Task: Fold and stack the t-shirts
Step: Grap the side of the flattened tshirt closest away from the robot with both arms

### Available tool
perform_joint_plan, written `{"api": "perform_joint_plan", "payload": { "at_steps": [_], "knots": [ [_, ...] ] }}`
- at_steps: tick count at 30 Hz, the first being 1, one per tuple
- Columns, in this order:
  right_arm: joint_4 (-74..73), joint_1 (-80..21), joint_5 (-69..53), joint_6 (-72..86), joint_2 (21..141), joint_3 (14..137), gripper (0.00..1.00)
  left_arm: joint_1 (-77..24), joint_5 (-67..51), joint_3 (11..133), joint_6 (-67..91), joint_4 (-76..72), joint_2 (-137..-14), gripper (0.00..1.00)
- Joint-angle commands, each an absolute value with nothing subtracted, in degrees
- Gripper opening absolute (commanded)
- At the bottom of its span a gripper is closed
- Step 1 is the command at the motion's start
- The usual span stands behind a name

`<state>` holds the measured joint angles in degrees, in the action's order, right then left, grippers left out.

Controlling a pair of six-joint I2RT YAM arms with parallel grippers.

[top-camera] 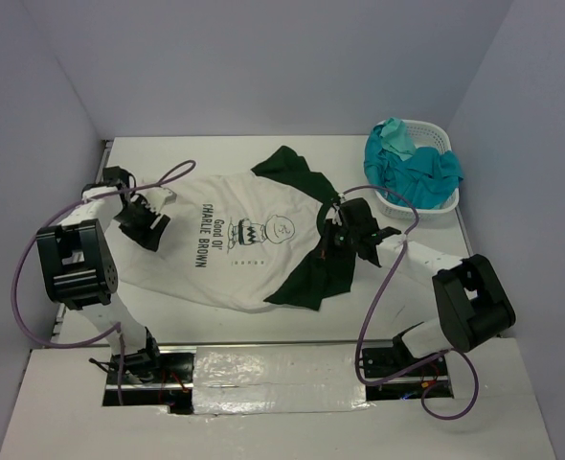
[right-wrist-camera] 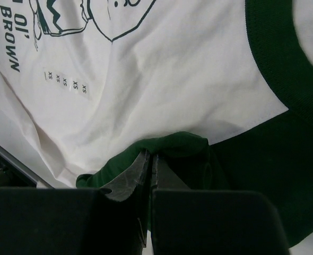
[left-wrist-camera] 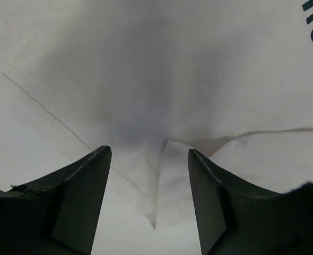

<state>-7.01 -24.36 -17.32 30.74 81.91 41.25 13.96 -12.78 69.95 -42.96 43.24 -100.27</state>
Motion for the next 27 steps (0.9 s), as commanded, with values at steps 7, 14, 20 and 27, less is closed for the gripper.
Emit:
{"api": "perform_joint_plan", "payload": {
  "at_steps": [7, 14, 20, 27],
  "knots": [
    [-6.9, -23.8, -15.3, 31.5, 82.0, 43.2, 0.00, 13.9, -14.5, 63.8, -41.0, 41.0, -99.8, 0.57],
    [-9.5, -23.6, -14.1, 30.7, 80.9, 44.2, 0.00, 14.1, -12.8, 64.9, -39.9, 40.7, -98.1, 0.05],
    [-9.8, -22.9, -13.7, 30.4, 79.4, 43.3, 0.00, 15.7, -11.7, 65.8, -38.2, 41.7, -94.6, 0.00],
    [-10.7, -22.1, -13.6, 29.4, 78.1, 43.9, 0.00, 16.0, -9.1, 64.5, -36.7, 41.7, -91.0, 0.00]
  ]
}}
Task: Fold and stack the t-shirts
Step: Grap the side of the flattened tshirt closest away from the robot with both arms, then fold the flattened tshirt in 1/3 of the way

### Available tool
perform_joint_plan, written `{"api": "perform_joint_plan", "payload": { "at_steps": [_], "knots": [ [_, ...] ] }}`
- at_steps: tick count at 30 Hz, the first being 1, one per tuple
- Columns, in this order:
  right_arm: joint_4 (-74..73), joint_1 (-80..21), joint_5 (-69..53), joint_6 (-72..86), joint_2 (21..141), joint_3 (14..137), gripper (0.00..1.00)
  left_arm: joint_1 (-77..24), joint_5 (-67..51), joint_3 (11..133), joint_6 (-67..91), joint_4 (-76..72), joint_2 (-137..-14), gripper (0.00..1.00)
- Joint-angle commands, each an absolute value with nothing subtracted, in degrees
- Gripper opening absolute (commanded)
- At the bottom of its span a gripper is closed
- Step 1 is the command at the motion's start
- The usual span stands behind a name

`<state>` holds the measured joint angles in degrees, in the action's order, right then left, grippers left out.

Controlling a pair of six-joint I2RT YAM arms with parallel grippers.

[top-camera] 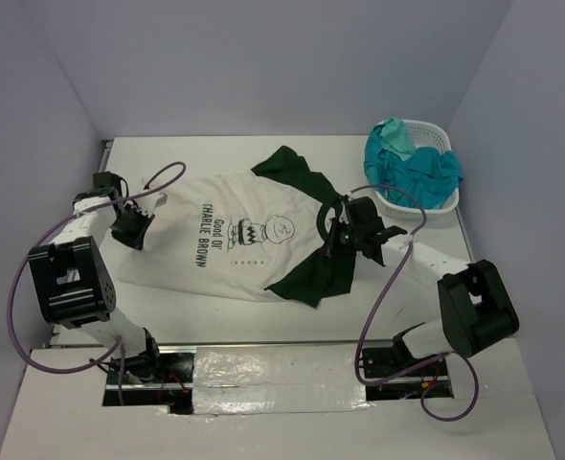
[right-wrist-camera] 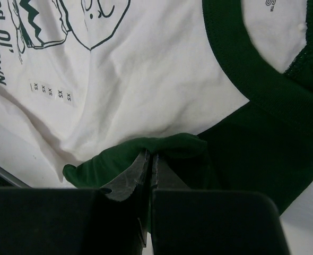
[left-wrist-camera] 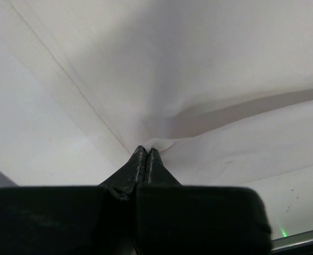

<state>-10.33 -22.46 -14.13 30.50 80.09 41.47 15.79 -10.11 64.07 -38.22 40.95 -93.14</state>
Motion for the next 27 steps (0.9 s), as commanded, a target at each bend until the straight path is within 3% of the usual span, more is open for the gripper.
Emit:
{"api": "perform_joint_plan", "payload": {
  "at_steps": [1, 13, 27],
  "knots": [
    [-10.6, -21.9, -13.7, 29.2, 78.1, 43.9, 0.00, 16.0, -8.4, 64.4, -36.7, 41.7, -90.8, 0.00],
    [-9.6, -16.9, -13.1, 27.4, 79.6, 52.0, 0.00, 20.7, -7.6, 67.4, -27.4, 31.9, -87.4, 0.00],
    [-11.4, -16.8, -10.7, 23.2, 93.5, 64.5, 0.00, 20.4, -6.8, 66.4, -23.9, 22.3, -94.1, 0.00]
  ]
}}
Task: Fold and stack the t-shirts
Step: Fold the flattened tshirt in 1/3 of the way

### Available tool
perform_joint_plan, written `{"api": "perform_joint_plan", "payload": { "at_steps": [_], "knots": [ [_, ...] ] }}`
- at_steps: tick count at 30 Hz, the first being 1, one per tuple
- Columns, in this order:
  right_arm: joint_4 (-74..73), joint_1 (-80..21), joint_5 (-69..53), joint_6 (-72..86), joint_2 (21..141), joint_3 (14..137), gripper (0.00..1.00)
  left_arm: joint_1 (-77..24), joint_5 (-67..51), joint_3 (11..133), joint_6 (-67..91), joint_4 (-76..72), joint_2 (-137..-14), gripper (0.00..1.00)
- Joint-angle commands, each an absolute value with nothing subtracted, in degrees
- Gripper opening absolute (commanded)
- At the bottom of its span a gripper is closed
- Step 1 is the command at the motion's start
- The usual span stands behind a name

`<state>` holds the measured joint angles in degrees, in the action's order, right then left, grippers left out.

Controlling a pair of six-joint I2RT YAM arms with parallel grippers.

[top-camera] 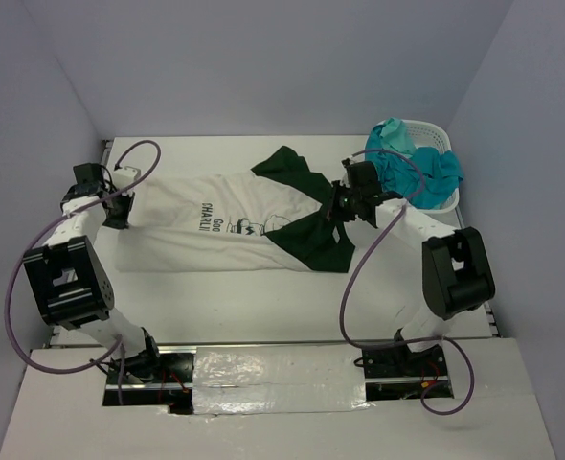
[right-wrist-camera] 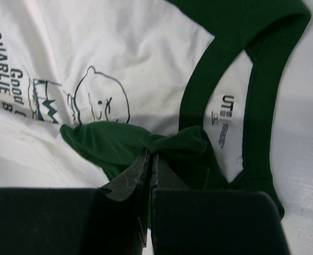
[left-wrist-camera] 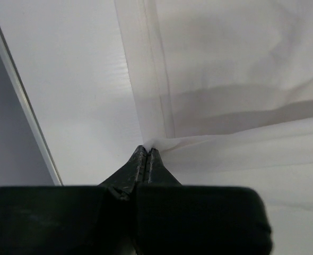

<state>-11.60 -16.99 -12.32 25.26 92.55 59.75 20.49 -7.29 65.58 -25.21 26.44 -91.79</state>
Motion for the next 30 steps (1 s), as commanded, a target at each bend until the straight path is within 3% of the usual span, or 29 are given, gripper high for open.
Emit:
{"api": "perform_joint_plan", "payload": {
  "at_steps": [1, 4, 5, 6, 7, 8, 11, 12, 16, 20, 25, 28, 30],
  "knots": [
    [-11.5, -16.8, -9.9, 22.9, 94.9, 65.1, 0.00, 20.2, -6.0, 66.5, -23.8, 21.7, -94.6, 0.00],
    [-12.5, -16.6, -9.9, 22.1, 98.1, 68.1, 0.00, 20.1, -5.5, 66.8, -24.3, 20.7, -96.5, 0.02],
    [-13.2, -16.7, -10.4, 21.6, 99.0, 69.9, 0.04, 20.2, -5.5, 67.2, -24.3, 21.1, -98.0, 0.11],
    [-13.8, -16.6, -10.7, 21.3, 100.1, 70.9, 0.16, 20.1, -5.5, 67.8, -23.9, 21.5, -98.8, 0.42],
    [-14.8, -16.5, -10.3, 20.7, 101.0, 72.2, 0.49, 20.1, -5.1, 69.4, -22.5, 23.0, -100.3, 0.57],
    [-18.1, -16.4, -9.2, 20.2, 102.6, 75.6, 0.59, 20.2, -4.5, 70.5, -22.0, 23.8, -100.9, 0.85],
    [-25.1, -15.4, -6.1, 18.6, 102.2, 81.2, 0.79, 22.1, -2.5, 76.0, -19.6, 28.2, -101.4, 0.90],
    [-27.1, -15.0, -5.4, 18.5, 101.1, 81.8, 0.81, 23.5, -2.5, 78.4, -19.2, 30.0, -101.2, 0.90],
    [-35.2, -13.8, -3.0, 19.3, 92.2, 77.3, 0.82, 23.9, -2.7, 77.7, -20.3, 40.8, -99.4, 0.87],
    [-34.7, -13.6, -8.2, 23.3, 85.7, 61.2, 0.75, 23.4, -3.5, 68.7, -21.8, 42.9, -97.3, 0.85],
    [-26.0, -12.5, -15.4, 28.9, 86.9, 49.4, 0.77, 22.9, -2.3, 64.0, -22.2, 40.0, -99.7, 0.86],
    [-23.3, -12.5, -17.2, 29.9, 90.9, 48.6, 0.78, 22.5, -1.8, 64.3, -22.5, 38.5, -103.0, 0.85],
    [-22.3, -12.3, -17.4, 30.0, 92.6, 48.2, 0.76, 22.1, -1.9, 64.2, -22.7, 37.6, -104.3, 0.74]
  ]
}}
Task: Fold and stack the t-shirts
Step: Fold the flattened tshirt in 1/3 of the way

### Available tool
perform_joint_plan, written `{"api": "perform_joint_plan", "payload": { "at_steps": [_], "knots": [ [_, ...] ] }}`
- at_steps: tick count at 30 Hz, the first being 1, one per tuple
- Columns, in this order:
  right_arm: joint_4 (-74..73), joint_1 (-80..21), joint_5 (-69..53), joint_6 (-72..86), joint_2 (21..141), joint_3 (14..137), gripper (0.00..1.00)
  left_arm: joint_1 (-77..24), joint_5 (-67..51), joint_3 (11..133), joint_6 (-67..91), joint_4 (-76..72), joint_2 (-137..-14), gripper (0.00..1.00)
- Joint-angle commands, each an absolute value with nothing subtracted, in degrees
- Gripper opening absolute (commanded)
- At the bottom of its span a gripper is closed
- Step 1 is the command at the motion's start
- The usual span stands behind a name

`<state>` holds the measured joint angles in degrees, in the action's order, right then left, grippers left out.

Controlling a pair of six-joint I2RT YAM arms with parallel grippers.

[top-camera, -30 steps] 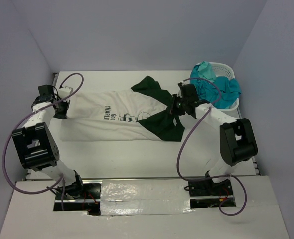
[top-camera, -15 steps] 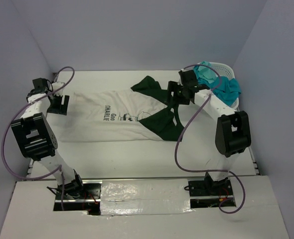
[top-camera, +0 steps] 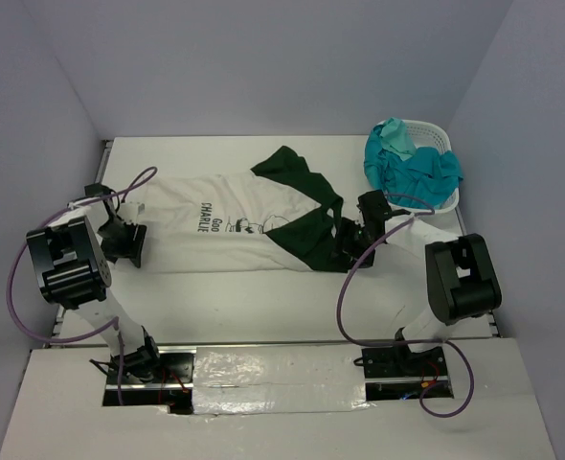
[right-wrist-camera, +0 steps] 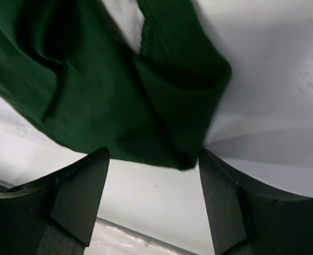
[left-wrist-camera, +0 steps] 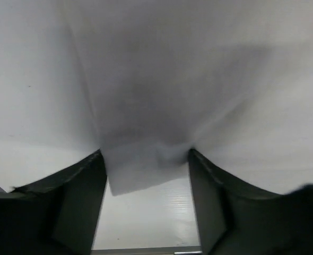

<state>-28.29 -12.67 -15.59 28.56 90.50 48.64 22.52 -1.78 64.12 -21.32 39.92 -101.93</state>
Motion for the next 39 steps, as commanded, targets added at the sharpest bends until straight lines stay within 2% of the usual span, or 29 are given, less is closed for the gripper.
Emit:
{"api": "perform_joint_plan", "payload": {
  "at_steps": [1, 2, 3, 4, 5, 6, 7, 9, 16, 20, 24, 25, 26, 27, 28, 29, 30, 31, 33, 35, 37, 38, 39],
  "knots": [
    [-21.5, -12.2, -17.6, 30.1, 93.7, 47.6, 0.74, 21.9, -2.5, 64.0, -22.8, 37.4, -105.3, 0.68],
    [-21.1, -12.2, -17.8, 30.4, 94.1, 47.5, 0.65, 21.4, -2.7, 63.8, -22.9, 37.4, -105.6, 0.55],
    [-19.7, -12.0, -18.6, 30.7, 94.2, 47.1, 0.55, 21.2, -3.9, 63.7, -22.8, 37.1, -105.9, 0.48],
    [-18.8, -12.1, -18.9, 31.4, 94.4, 46.2, 0.43, 21.1, -4.7, 63.6, -22.8, 37.1, -106.0, 0.26],
    [-18.3, -12.0, -18.8, 31.9, 94.4, 45.8, 0.18, 20.9, -5.7, 63.7, -22.3, 37.2, -106.0, 0.10],
    [-18.0, -11.3, -18.7, 32.2, 94.4, 45.0, 0.04, 20.9, -6.9, 63.7, -22.1, 37.1, -106.0, 0.00],
    [-18.1, -10.6, -18.8, 32.6, 94.0, 44.3, 0.00, 20.9, -7.4, 63.7, -21.8, 37.1, -105.8, 0.00],
    [-17.6, -9.2, -20.4, 33.3, 91.2, 41.8, 0.00, 21.2, -5.5, 63.3, -23.0, 37.4, -104.9, 0.00],
    [-28.6, -9.0, -14.0, 34.4, 76.5, 34.5, 0.00, 24.7, 7.1, 61.0, -30.7, 38.3, -99.4, 0.00],
    [-34.2, -9.0, -12.0, 37.1, 63.0, 28.4, 0.00, 24.8, 7.4, 59.7, -33.7, 40.5, -95.0, 0.00],
    [-34.5, -9.8, -13.6, 38.8, 59.8, 25.4, 0.00, 24.6, 5.5, 55.8, -36.6, 43.4, -92.1, 0.00],
    [-34.0, -10.1, -14.3, 39.5, 60.2, 25.1, 0.01, 24.6, 5.3, 54.9, -37.0, 43.4, -91.1, 0.03],
    [-32.5, -10.0, -15.5, 40.3, 61.3, 24.1, 0.14, 24.6, 5.3, 53.1, -37.1, 43.1, -90.7, 0.30],
    [-31.9, -10.1, -16.0, 40.4, 61.9, 23.8, 0.49, 24.6, 5.2, 52.7, -36.8, 42.8, -90.5, 0.45],
    [-32.3, -10.0, -16.1, 40.4, 62.1, 24.3, 0.58, 24.7, 4.8, 52.6, -36.8, 42.9, -90.6, 0.55],
    [-33.1, -10.0, -14.3, 40.5, 62.2, 25.1, 0.66, 24.7, 4.8, 52.8, -36.4, 42.7, -90.8, 0.78],
    [-34.1, -9.8, -13.1, 40.1, 61.8, 26.1, 0.79, 24.6, 4.8, 54.6, -35.4, 42.7, -91.1, 0.91],
    [-36.2, -9.9, -11.9, 39.9, 61.3, 28.5, 0.85, 24.7, 5.0, 56.0, -35.1, 43.0, -91.8, 0.99],
    [-37.9, -9.6, -10.1, 39.7, 60.0, 31.4, 0.90, 24.7, 6.7, 62.6, -32.7, 44.2, -92.7, 1.00],
    [-39.1, -9.1, -10.0, 38.9, 59.3, 36.8, 0.89, 24.7, 7.4, 68.5, -30.9, 45.3, -94.0, 0.99],
    [-38.0, -9.1, -9.6, 35.8, 61.5, 42.3, 0.82, 23.6, 4.8, 78.7, -27.7, 46.4, -93.8, 0.99],
    [-36.9, -9.1, -9.9, 34.6, 63.0, 43.8, 0.78, 22.2, 3.4, 82.1, -27.4, 46.8, -93.3, 0.96],
    [-35.6, -8.7, -13.1, 33.1, 64.8, 45.2, 0.58, 16.2, 2.4, 87.0, -29.2, 46.8, -92.6, 0.91]
  ]
}}
